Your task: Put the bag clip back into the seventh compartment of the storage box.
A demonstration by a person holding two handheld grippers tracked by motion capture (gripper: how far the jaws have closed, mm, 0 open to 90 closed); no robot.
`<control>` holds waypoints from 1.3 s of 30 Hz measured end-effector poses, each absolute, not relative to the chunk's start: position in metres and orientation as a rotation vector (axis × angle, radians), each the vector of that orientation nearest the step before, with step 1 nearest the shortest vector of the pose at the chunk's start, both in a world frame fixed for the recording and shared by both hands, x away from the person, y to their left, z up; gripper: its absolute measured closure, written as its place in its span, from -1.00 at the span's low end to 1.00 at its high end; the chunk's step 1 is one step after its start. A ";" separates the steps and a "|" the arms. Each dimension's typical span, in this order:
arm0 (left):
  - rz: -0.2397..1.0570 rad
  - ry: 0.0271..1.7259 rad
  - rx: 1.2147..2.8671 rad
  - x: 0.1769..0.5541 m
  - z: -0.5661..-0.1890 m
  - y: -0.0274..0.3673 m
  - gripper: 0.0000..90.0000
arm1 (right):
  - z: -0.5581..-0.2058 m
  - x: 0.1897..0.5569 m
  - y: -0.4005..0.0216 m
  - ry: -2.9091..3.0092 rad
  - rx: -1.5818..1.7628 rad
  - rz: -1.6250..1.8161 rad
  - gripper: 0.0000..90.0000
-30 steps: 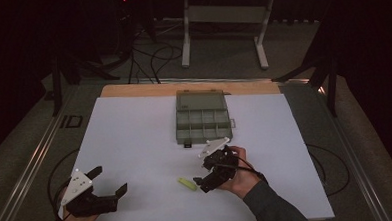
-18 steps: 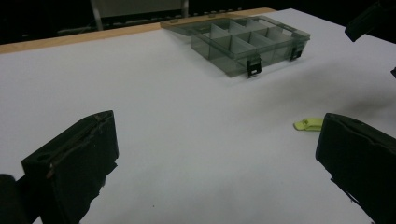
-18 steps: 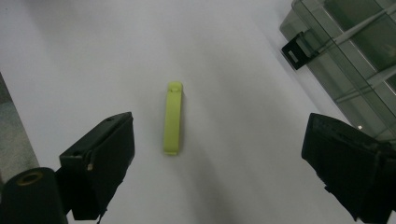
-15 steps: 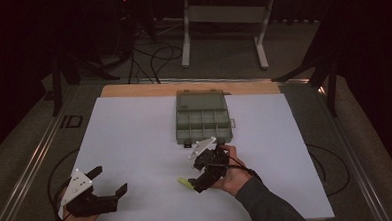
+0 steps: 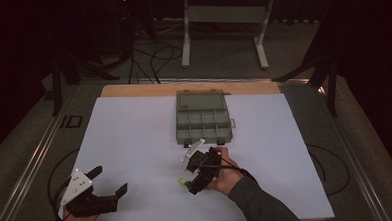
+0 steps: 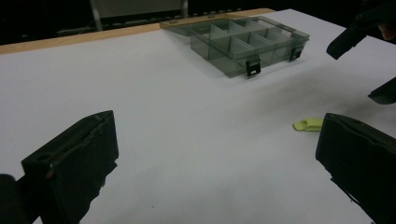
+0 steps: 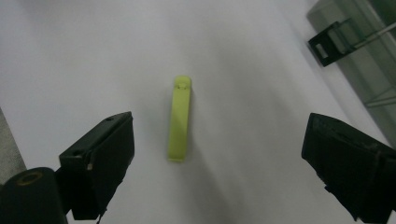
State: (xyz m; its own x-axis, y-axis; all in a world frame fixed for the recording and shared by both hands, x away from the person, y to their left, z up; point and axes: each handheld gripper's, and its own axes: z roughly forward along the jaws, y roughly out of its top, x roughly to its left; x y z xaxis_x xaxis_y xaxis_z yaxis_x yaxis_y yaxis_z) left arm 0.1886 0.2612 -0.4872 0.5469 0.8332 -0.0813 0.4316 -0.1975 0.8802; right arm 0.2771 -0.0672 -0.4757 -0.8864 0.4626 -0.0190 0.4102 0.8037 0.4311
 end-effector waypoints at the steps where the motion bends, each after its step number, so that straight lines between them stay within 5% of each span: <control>1: 0.523 1.042 1.822 0.189 -0.487 0.261 -1.00 | -0.477 0.277 -0.066 2.873 0.696 0.636 -0.79; 25: 0.520 1.041 1.823 0.189 -0.488 0.261 -0.99 | -0.499 0.287 -0.049 2.971 0.684 0.492 -0.68; 39: 0.522 1.042 1.823 0.189 -0.488 0.261 -0.99 | -0.507 0.282 -0.042 3.048 0.629 0.423 0.21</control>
State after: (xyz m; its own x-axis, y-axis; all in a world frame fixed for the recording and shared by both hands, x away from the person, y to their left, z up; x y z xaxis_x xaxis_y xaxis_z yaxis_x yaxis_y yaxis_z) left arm 0.1889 0.2611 -0.4880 0.5476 0.8327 -0.0826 0.4322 -0.1970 0.8800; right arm 0.2825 -0.0422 -0.5073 -0.9199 0.3884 0.0535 0.3883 0.8837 0.2613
